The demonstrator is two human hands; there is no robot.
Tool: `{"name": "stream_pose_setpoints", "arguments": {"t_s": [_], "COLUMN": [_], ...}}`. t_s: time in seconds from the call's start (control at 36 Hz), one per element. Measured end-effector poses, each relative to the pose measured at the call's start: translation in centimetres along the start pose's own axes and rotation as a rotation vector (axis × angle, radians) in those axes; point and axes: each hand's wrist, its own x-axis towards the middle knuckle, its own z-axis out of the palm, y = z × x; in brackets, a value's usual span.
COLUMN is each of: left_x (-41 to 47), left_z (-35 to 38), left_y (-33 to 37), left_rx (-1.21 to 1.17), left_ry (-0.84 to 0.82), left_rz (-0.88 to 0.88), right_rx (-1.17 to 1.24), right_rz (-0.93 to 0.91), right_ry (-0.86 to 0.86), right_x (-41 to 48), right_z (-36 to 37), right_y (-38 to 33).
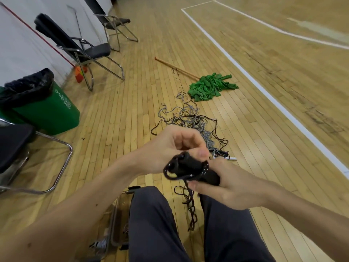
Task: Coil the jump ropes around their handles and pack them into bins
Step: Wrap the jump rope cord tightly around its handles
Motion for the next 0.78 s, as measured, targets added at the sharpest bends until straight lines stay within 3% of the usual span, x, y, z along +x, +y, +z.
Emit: {"name": "stream_pose_setpoints", "arguments": {"t_s": [0.14, 0.28, 0.56, 0.78], "left_x": [0.6, 0.9, -0.2, -0.3], "left_z": [-0.2, 0.0, -0.4, -0.1], "left_y": [0.2, -1.1, -3.4, -4.3], "left_rx": [0.167, 0.01, 0.208, 0.796], "left_ry": [0.058, 0.153, 0.238, 0.174], "left_rz": [0.083, -0.082, -0.298, -0.367], "right_rx": [0.145, 0.297, 0.35, 0.376], "right_rz": [0.026, 0.053, 0.25, 0.536], "right_ry": [0.174, 0.32, 0.634, 0.676], "right_x": [0.2, 0.4, 0.7, 1.3], "right_z": [-0.3, -1.0, -3.9, -3.9], "right_y": [0.3, 1.4, 5.3, 10.1]}}
